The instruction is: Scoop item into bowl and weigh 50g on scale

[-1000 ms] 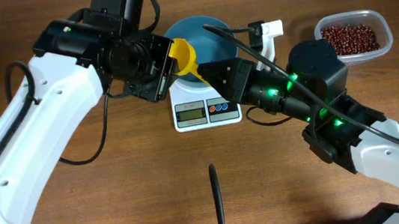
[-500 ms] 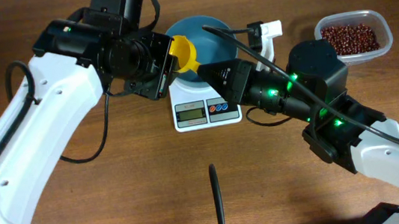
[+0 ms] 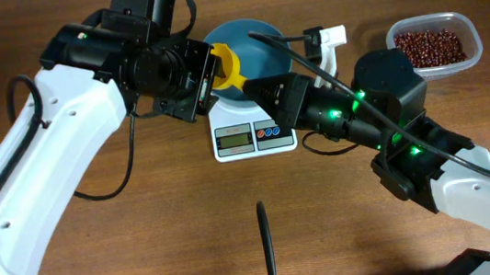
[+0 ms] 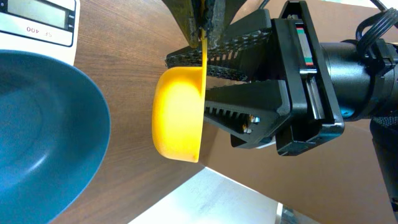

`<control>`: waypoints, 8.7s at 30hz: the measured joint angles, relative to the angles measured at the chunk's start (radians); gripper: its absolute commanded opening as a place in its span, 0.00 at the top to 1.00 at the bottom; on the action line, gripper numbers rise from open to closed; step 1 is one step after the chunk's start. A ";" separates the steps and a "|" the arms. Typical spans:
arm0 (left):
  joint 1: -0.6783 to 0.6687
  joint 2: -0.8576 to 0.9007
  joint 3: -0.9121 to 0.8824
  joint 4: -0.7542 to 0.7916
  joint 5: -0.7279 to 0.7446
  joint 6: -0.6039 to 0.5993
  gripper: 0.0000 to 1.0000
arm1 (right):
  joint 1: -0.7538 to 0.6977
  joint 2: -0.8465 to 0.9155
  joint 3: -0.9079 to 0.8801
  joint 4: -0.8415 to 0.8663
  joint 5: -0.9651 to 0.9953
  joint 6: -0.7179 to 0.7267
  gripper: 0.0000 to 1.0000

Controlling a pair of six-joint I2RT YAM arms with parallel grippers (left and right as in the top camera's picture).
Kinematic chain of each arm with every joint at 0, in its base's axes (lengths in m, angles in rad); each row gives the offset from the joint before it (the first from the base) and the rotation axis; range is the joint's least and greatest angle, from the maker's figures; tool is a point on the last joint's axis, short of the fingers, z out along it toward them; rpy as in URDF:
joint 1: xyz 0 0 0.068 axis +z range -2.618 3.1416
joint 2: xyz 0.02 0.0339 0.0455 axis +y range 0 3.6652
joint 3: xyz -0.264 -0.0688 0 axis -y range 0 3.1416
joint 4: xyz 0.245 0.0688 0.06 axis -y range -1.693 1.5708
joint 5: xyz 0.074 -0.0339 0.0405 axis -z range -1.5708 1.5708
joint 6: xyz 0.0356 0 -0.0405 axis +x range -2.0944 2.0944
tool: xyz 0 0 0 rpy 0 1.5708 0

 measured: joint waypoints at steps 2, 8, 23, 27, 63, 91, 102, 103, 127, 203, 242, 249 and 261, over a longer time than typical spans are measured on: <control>0.002 0.000 0.000 0.019 0.001 0.014 0.66 | 0.000 0.000 0.000 0.000 0.011 -0.024 0.96; 0.011 0.002 0.094 0.131 0.019 0.334 0.23 | -0.099 0.000 0.003 0.010 0.039 -0.058 0.96; 0.014 0.002 0.282 -0.328 -0.250 1.119 0.01 | -0.509 -0.270 0.067 -0.438 -0.042 -0.168 0.96; 0.014 0.002 0.281 -0.349 -0.269 1.237 0.01 | -0.575 -0.285 0.351 -0.974 0.068 -0.371 0.96; -0.282 0.097 -0.249 0.185 -0.295 1.460 1.00 | -0.576 -0.309 0.555 -1.160 0.362 -0.691 0.96; -0.282 0.217 -0.325 0.498 -0.285 1.512 1.00 | -0.576 -0.309 0.555 -1.140 0.405 -0.698 0.96; -0.282 0.237 -0.325 0.560 -0.304 1.512 1.00 | -0.576 -0.309 0.555 -1.140 0.405 -0.698 0.96; -0.282 0.244 -0.325 0.563 -0.304 1.512 1.00 | -0.576 -0.309 0.555 -1.140 0.405 -0.699 0.96; -0.283 0.168 -0.309 0.333 -0.325 1.513 1.00 | -0.576 -0.307 0.555 -1.135 0.406 -0.698 0.96; -0.276 0.226 -0.287 0.486 -0.301 1.496 1.00 | -0.576 -0.046 0.555 -0.999 0.446 -0.687 0.96; 0.005 -0.441 -0.196 0.172 -0.770 1.496 0.01 | -0.576 0.010 0.555 -0.995 0.446 -0.687 0.96; 0.037 -0.343 -0.196 0.172 -0.711 1.496 0.01 | -0.576 0.017 0.555 -0.995 0.486 -0.688 0.96; -0.013 -0.166 -0.196 0.163 -0.114 1.492 1.00 | -0.578 0.071 0.555 -0.898 0.543 -0.688 0.96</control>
